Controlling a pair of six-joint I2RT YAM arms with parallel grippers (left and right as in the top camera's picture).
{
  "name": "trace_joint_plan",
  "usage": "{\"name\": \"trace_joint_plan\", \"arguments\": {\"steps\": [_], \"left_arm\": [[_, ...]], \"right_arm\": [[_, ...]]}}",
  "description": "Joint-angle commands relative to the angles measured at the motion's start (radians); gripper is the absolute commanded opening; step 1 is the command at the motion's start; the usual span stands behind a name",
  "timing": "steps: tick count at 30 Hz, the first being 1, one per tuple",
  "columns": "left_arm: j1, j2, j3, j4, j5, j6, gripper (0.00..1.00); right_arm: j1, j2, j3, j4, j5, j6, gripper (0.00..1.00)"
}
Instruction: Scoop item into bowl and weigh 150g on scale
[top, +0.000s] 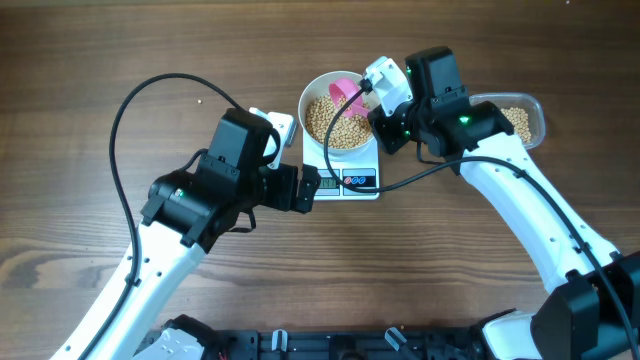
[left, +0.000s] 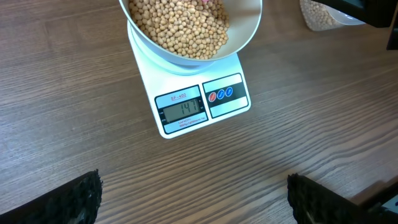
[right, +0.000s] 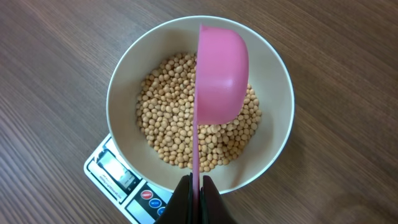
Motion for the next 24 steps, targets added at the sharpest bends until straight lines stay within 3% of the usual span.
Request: {"name": "trace_joint_plan", "arguments": {"steps": [1, 18, 21, 24], "left_arm": [[-0.005, 0.002, 0.005, 0.002, 0.009, -0.002, 1.00], [-0.005, 0.002, 0.005, 0.002, 0.009, -0.002, 1.00], [-0.005, 0.002, 0.005, 0.002, 0.009, -0.002, 1.00], [-0.005, 0.002, 0.005, 0.002, 0.009, -0.002, 1.00]], "right_arm": [[-0.003, -0.029, 0.012, 0.006, 0.013, -0.016, 0.04], [-0.003, -0.029, 0.012, 0.011, -0.074, -0.013, 0.04], [-0.003, -0.029, 0.012, 0.017, 0.047, -0.010, 0.04], [-0.003, -0.029, 0.012, 0.016, -0.039, -0.010, 0.04]]}}
